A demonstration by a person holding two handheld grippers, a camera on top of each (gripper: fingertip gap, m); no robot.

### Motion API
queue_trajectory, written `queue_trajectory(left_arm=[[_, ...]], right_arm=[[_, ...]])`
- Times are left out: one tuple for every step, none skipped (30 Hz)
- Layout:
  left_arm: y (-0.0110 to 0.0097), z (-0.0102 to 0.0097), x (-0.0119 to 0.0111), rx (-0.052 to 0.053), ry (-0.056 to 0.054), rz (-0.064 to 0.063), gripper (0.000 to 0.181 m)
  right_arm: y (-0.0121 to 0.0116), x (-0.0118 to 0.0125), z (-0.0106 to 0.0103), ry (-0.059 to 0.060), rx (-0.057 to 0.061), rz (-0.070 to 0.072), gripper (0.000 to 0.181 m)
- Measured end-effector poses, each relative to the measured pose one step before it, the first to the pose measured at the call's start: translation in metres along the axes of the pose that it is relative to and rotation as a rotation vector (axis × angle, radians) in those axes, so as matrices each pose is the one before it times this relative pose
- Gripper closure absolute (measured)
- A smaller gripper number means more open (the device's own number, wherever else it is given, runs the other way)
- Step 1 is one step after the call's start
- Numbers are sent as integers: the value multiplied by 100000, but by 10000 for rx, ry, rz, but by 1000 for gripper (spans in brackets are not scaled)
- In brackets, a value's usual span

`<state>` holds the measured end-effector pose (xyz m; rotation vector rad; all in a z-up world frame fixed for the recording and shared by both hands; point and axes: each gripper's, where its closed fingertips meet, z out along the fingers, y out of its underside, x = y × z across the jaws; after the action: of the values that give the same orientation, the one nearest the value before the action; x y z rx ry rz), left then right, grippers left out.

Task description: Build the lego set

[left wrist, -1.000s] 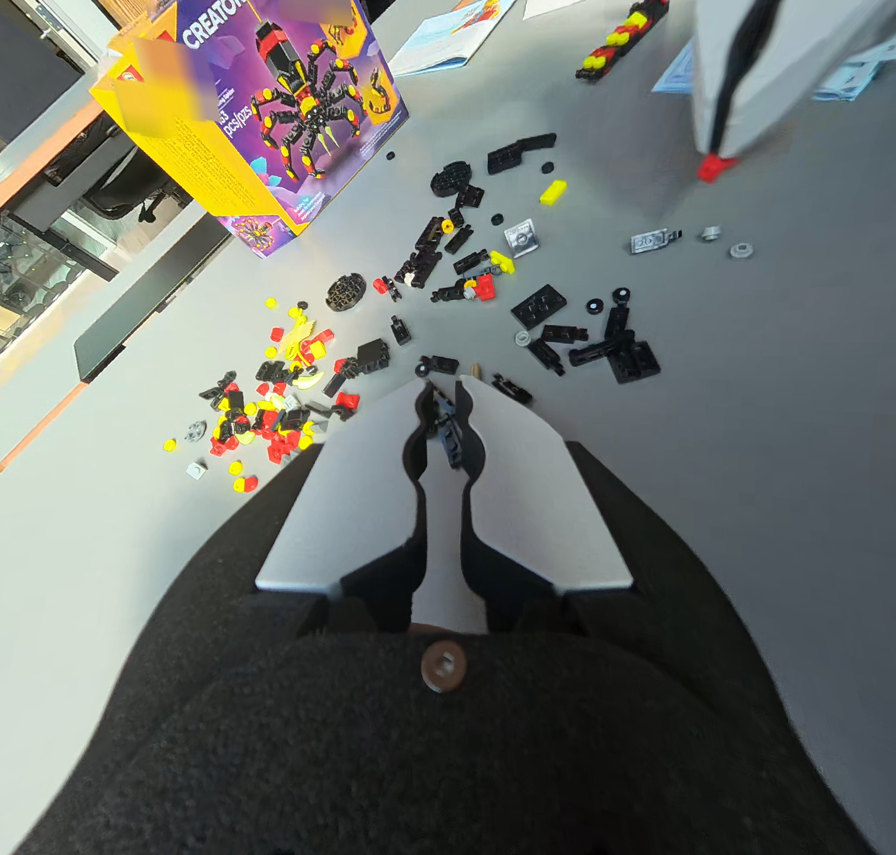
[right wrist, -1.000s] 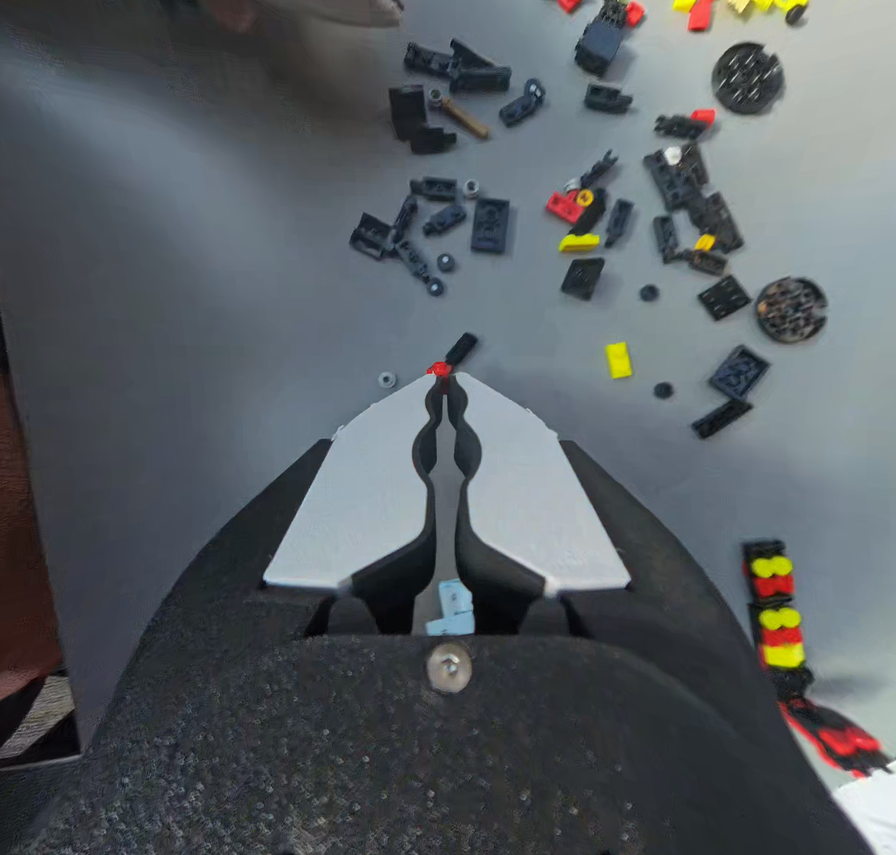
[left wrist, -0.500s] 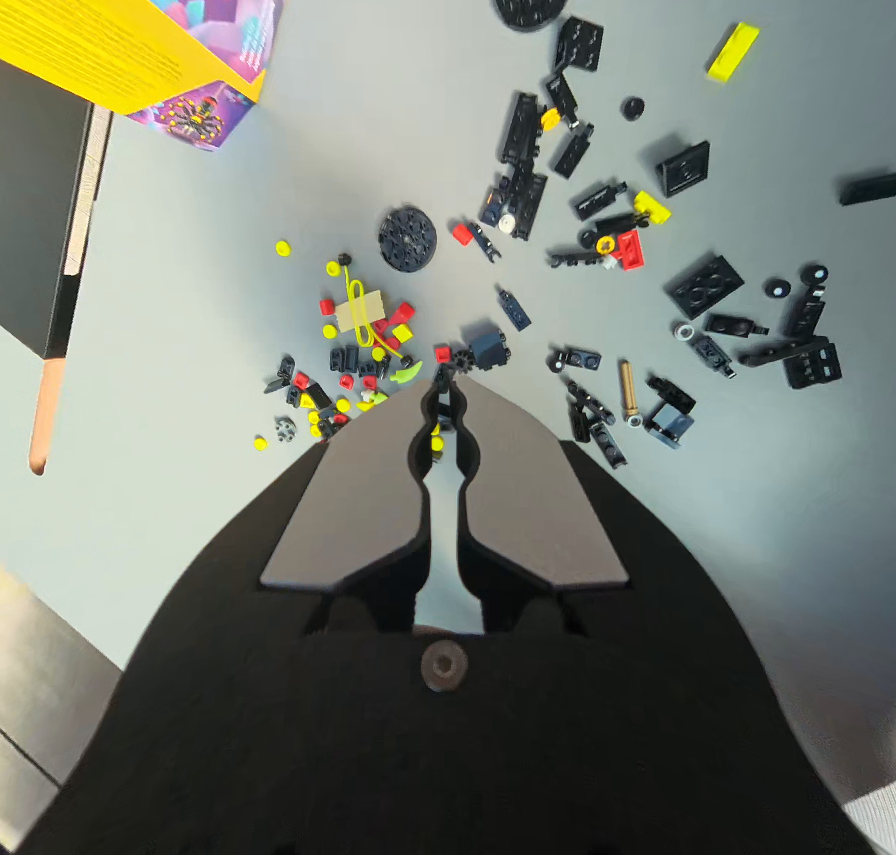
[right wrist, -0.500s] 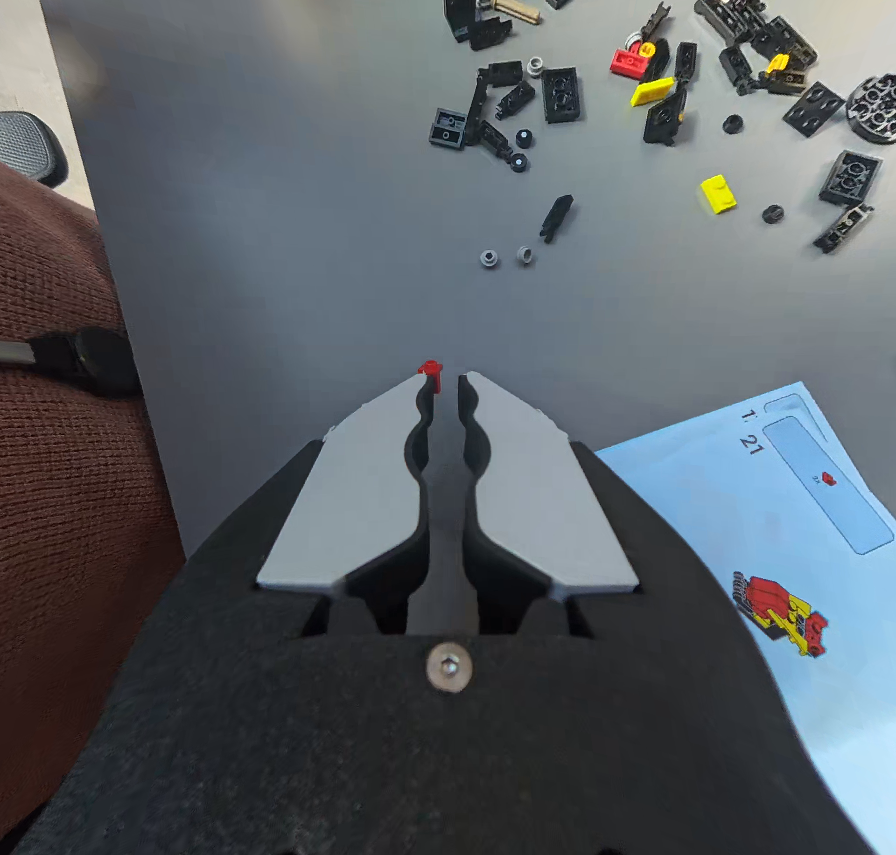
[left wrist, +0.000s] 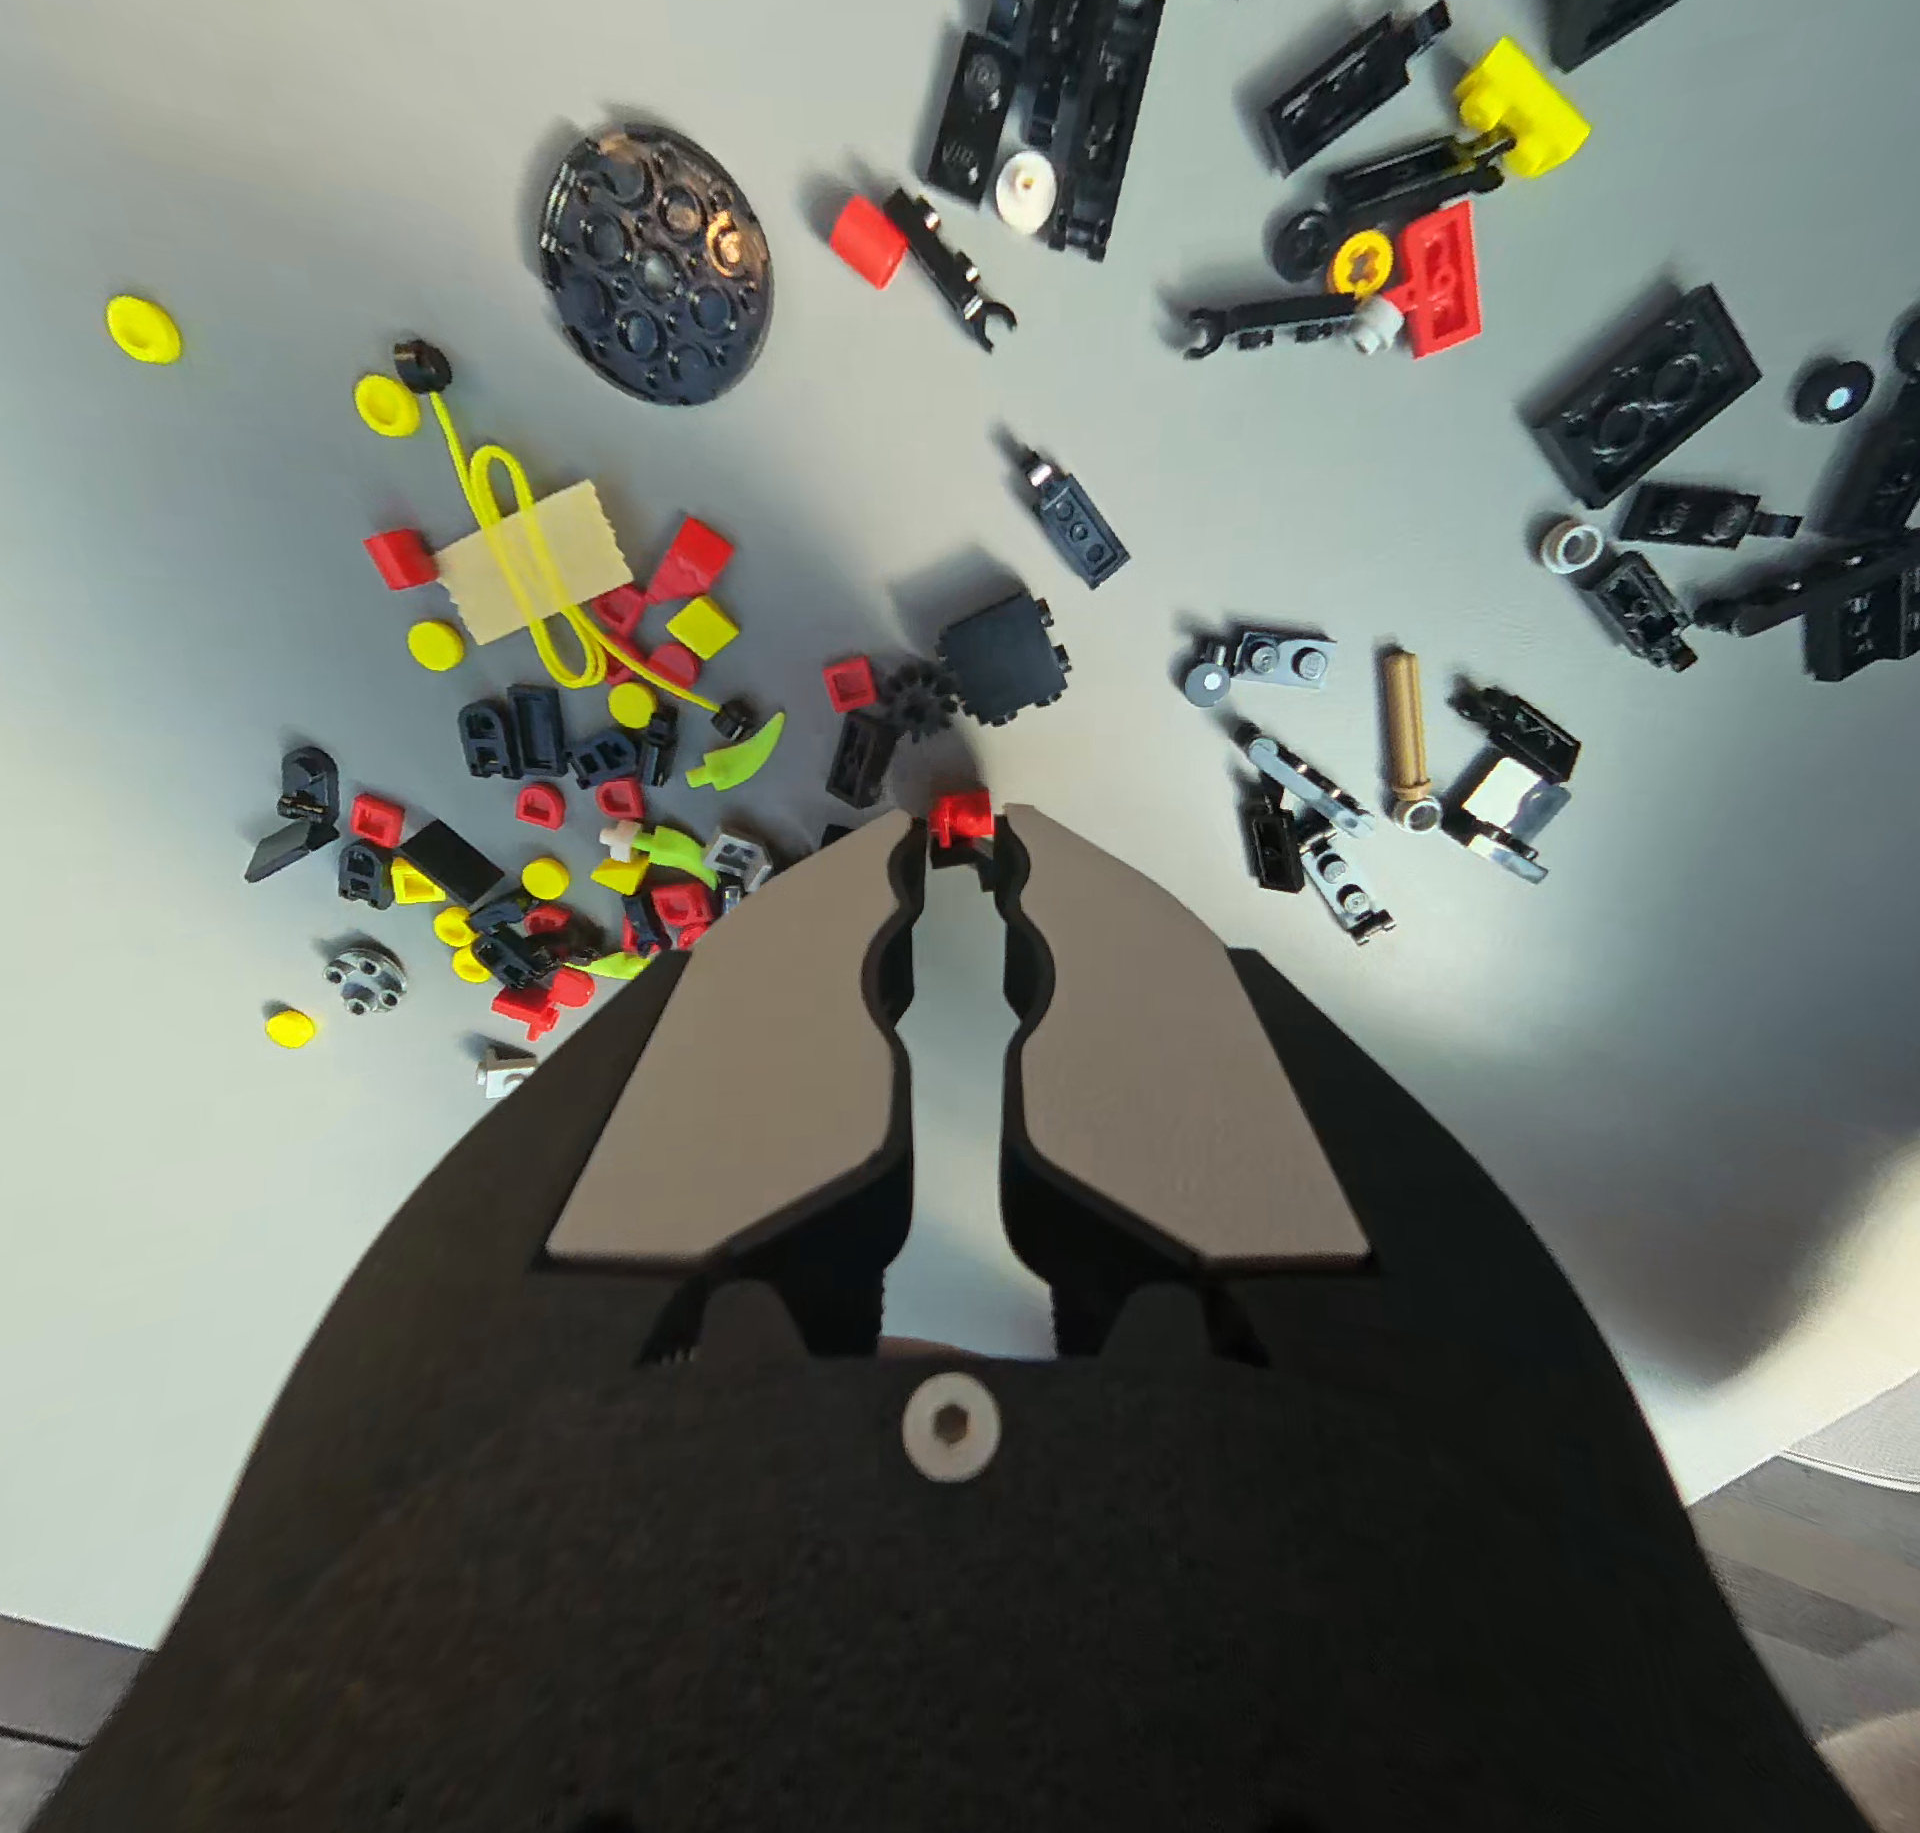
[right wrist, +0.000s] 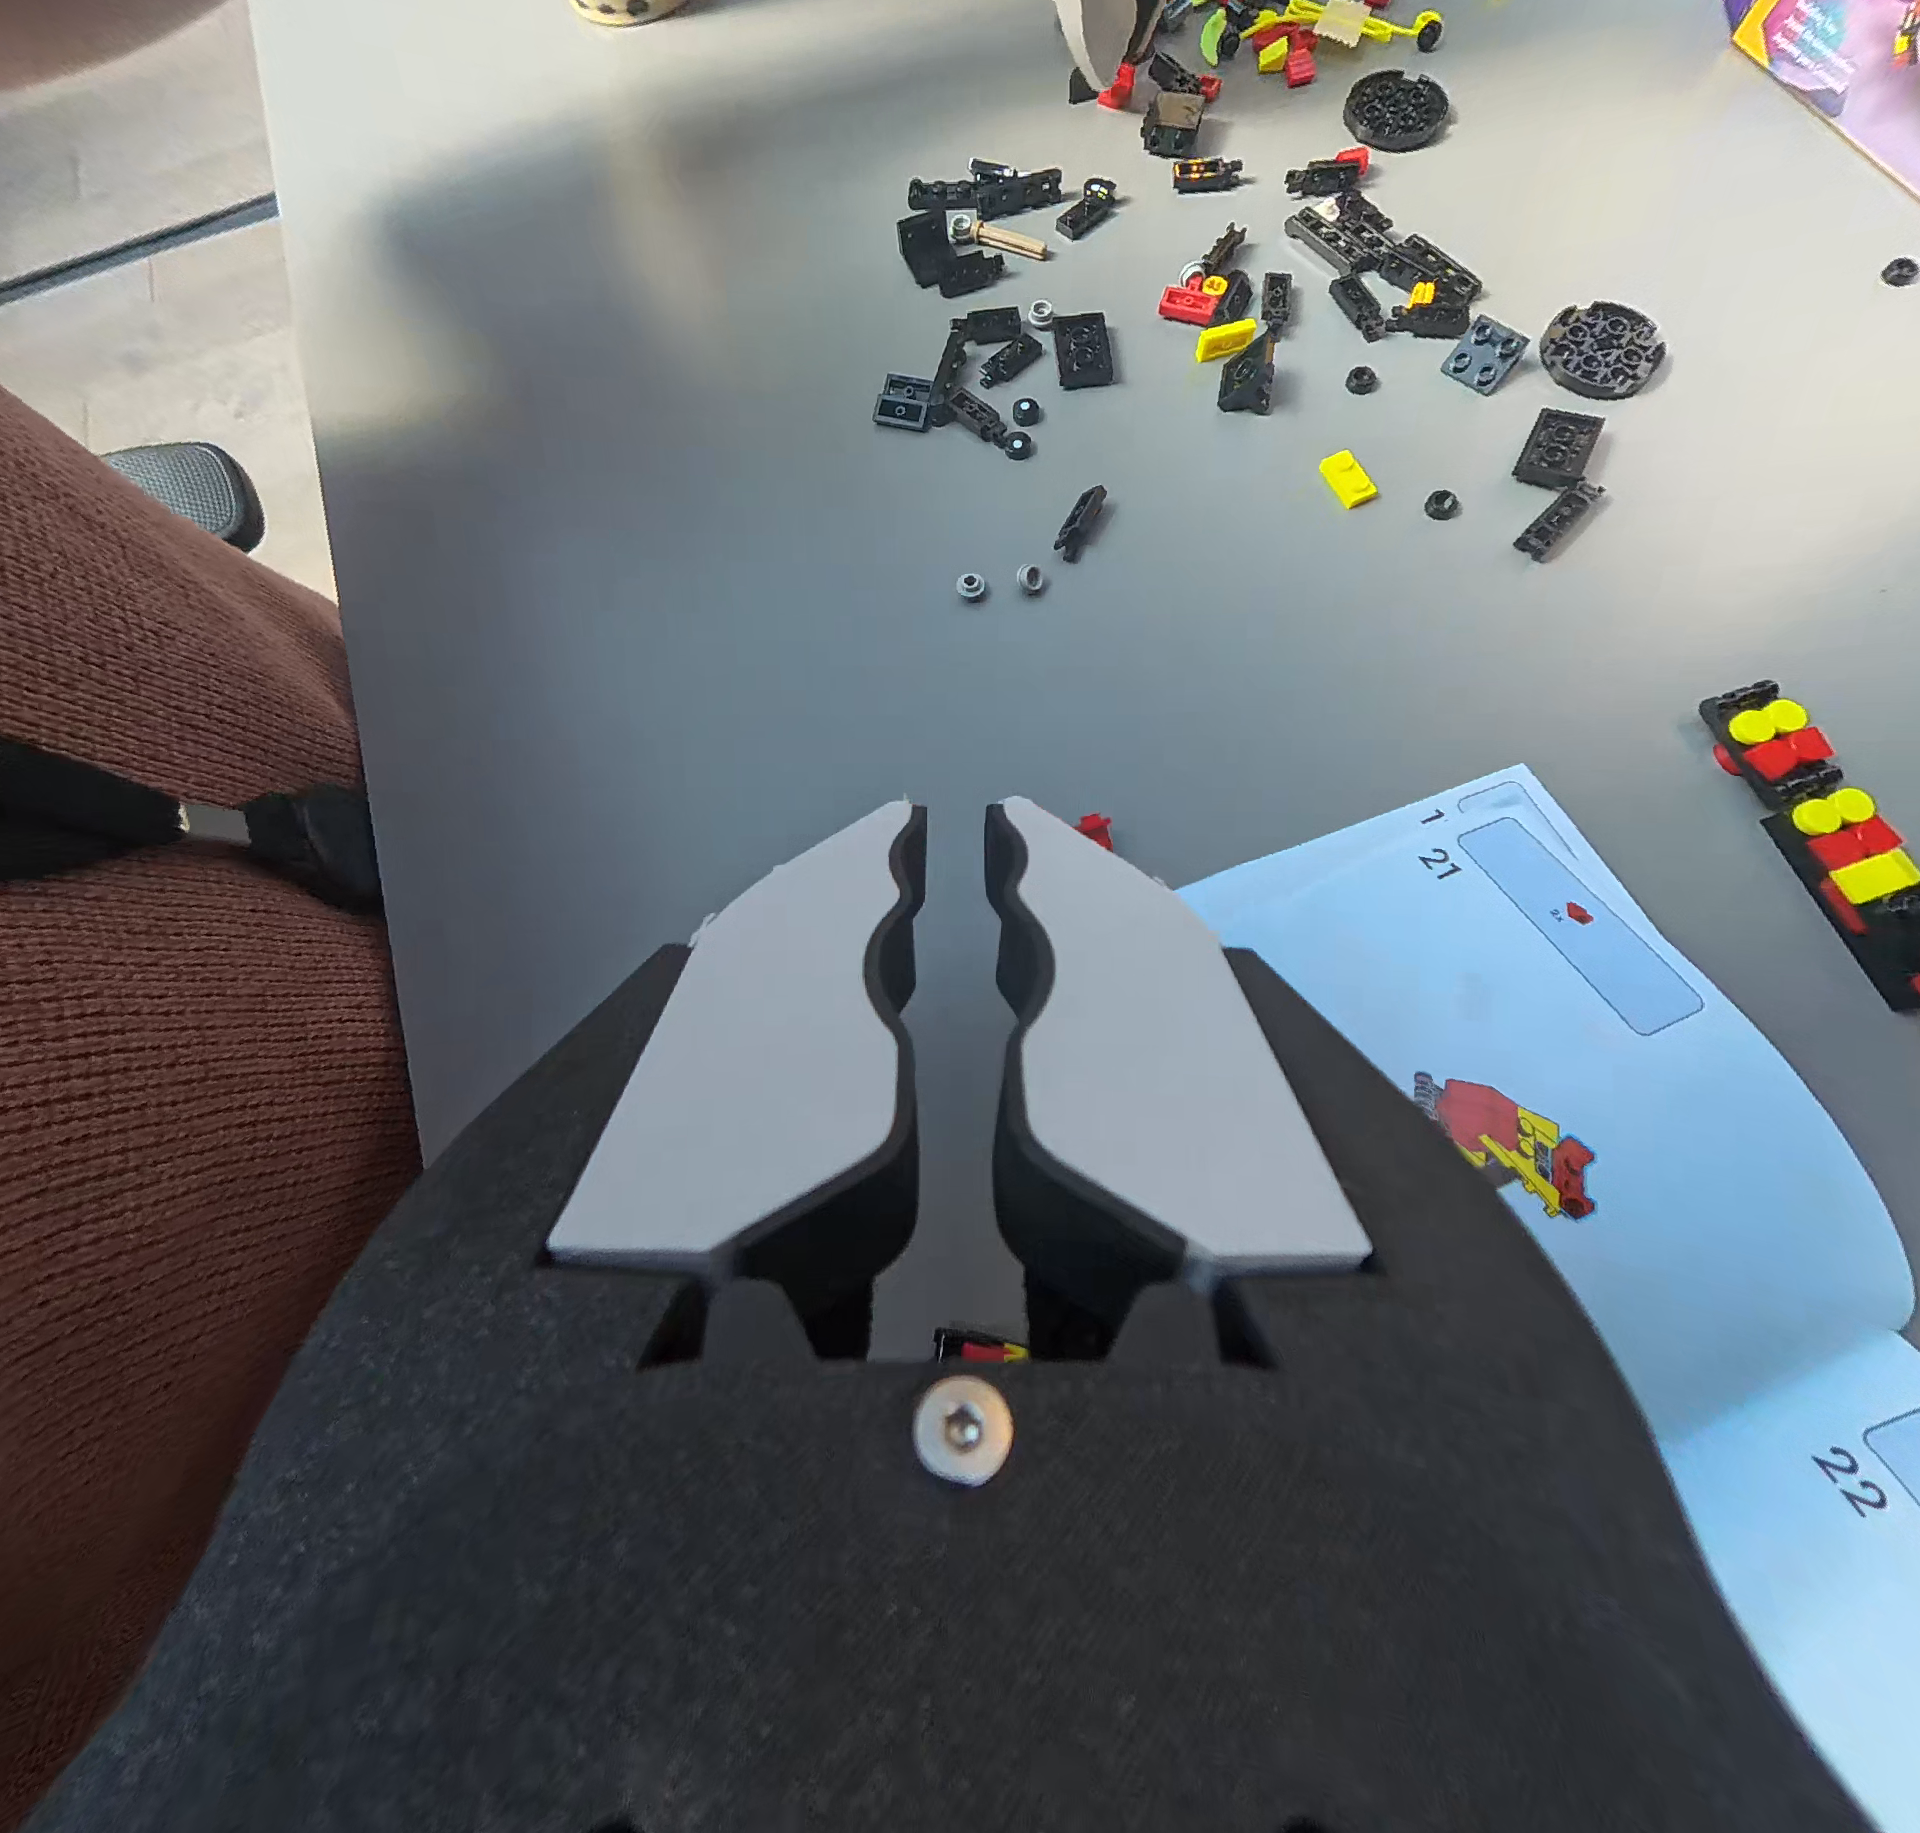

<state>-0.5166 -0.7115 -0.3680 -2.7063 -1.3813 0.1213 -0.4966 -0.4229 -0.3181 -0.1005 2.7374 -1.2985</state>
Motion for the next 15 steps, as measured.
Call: queue_trajectory(left_arm=[[45,157,-17,-36,37,3,169],[99,200,83,-72,134,-29,169],[94,195,-52,-81,40,-13,170],[-119,76,-109,75,0,8,170],[-208,7,-84,132,25,-1,170],[-97,31,-64,34,59,-11,170],[-1,4,-10,-27,91,-33,170],[1,-9,3,-50,80,6,170],[12,-19,-9,-67,18,52,170],[-15,-186,-64,-51,-101,54,170],[-188,-577,-35,64,-207,10,170],[-497,-1018,87,241,-280,23,170],[-836,-1332,268,383,-316,111,170],[-1144,-1403,648,469,-246,236,170],[-1523,-1250,1227,594,-63,374,170]], right_arm=[[53,17,-74,5,8,-1,171],[65,36,-61,13,-5,-11,171],[74,-23,-75,-28,-2,-5,171],[26,73,-102,20,16,26,171],[44,187,-120,93,7,39,171],[40,162,-155,71,17,30,171],[25,70,-189,25,25,42,171],[-38,88,-234,55,57,48,172],[-39,89,-298,76,61,21,172],[-3,163,-370,124,33,17,172],[6,311,-460,205,38,37,172],[7,353,-545,209,69,62,172],[22,438,-605,231,84,111,172],[60,551,-616,285,85,133,172],[192,627,-585,328,23,121,172]])
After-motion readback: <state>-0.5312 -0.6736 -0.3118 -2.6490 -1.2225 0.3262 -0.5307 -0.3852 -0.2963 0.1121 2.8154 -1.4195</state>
